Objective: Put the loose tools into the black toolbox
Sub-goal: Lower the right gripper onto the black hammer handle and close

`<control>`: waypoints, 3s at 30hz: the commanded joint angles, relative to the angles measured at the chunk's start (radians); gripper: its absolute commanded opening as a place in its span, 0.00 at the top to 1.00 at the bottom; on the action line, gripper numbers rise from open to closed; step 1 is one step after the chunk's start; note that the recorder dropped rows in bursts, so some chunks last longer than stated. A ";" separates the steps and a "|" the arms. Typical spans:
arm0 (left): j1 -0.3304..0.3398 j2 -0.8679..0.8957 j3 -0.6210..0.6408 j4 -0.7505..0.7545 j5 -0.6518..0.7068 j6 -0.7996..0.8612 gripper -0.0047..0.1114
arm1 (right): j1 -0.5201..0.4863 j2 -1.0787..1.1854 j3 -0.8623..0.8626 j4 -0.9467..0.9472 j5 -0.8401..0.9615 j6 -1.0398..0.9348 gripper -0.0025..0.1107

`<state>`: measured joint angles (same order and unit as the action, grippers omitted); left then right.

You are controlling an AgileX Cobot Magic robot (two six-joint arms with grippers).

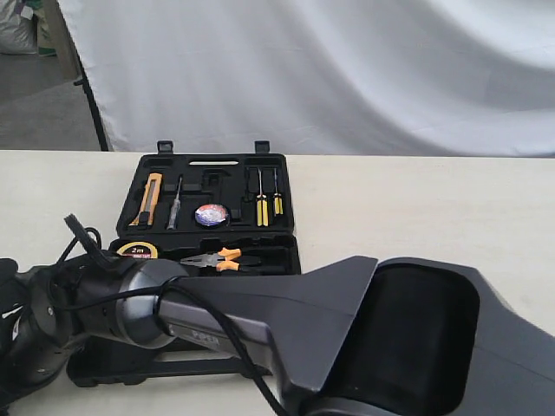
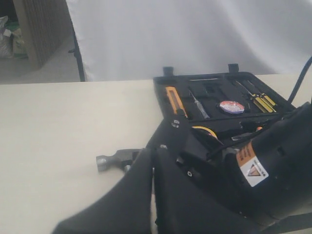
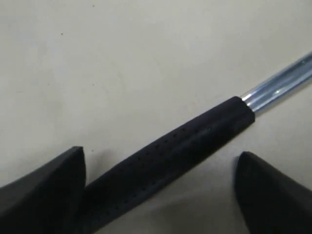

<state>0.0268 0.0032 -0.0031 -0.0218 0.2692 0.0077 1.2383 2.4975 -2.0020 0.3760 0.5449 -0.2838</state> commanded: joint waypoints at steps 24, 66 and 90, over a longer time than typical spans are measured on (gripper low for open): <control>0.004 -0.003 0.003 -0.012 0.000 -0.008 0.95 | -0.006 -0.047 0.003 -0.030 0.362 0.127 0.98; 0.004 -0.003 0.003 -0.008 0.000 -0.008 0.95 | 0.069 0.019 -0.106 -0.190 0.345 0.267 0.83; 0.004 -0.003 0.003 -0.008 0.000 -0.008 0.95 | 0.067 -0.214 0.269 -0.298 0.676 0.258 0.83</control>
<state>0.0268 0.0032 -0.0031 -0.0218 0.2692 0.0077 1.3090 2.3282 -1.8347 0.1246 1.1733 -0.0141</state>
